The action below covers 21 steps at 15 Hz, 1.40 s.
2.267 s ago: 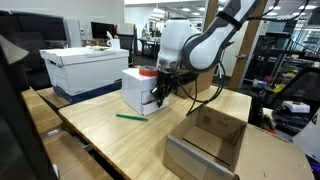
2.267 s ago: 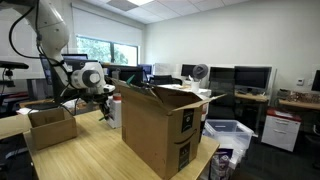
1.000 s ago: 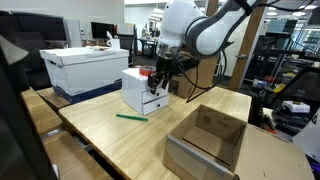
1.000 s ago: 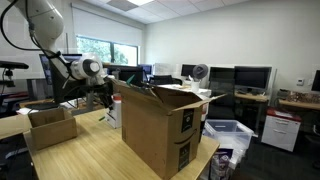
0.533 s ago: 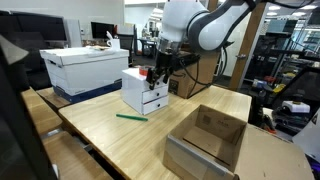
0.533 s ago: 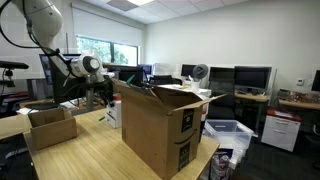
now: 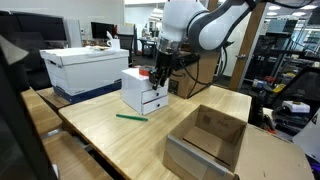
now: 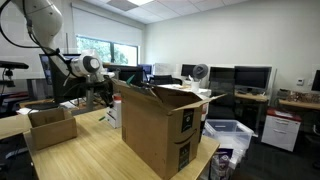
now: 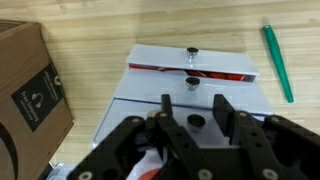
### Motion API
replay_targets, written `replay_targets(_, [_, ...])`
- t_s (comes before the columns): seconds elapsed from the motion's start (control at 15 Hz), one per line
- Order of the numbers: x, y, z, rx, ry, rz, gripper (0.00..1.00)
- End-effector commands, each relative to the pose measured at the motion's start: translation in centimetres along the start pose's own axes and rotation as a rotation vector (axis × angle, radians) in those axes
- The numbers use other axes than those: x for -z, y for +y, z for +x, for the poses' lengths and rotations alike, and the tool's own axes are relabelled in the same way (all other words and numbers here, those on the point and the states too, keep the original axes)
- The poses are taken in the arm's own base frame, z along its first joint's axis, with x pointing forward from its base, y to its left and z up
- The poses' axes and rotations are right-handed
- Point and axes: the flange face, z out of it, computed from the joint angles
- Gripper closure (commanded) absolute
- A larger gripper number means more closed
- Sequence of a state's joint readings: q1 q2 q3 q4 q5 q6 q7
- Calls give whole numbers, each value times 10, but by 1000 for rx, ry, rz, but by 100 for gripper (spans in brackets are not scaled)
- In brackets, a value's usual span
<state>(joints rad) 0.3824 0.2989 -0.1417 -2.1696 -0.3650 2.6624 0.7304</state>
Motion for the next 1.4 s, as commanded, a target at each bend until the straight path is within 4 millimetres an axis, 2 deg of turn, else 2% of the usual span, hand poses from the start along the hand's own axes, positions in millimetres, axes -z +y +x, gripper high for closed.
replay_targets(0.0, [13, 3, -1, -9, 8, -21, 80])
replay_targets(0.13, [13, 3, -1, -6, 4, -28, 92])
replay_targets(0.33, [12, 1, -4, -4, -32, -42, 96])
replay_targets(0.4, [11, 0, -5, -1, -42, -43, 92])
replay_targets(0.8, [13, 0, -10, 2, -134, -68, 92])
replay_targets(1.33, [16, 8, -21, -26, -104, -21, 93])
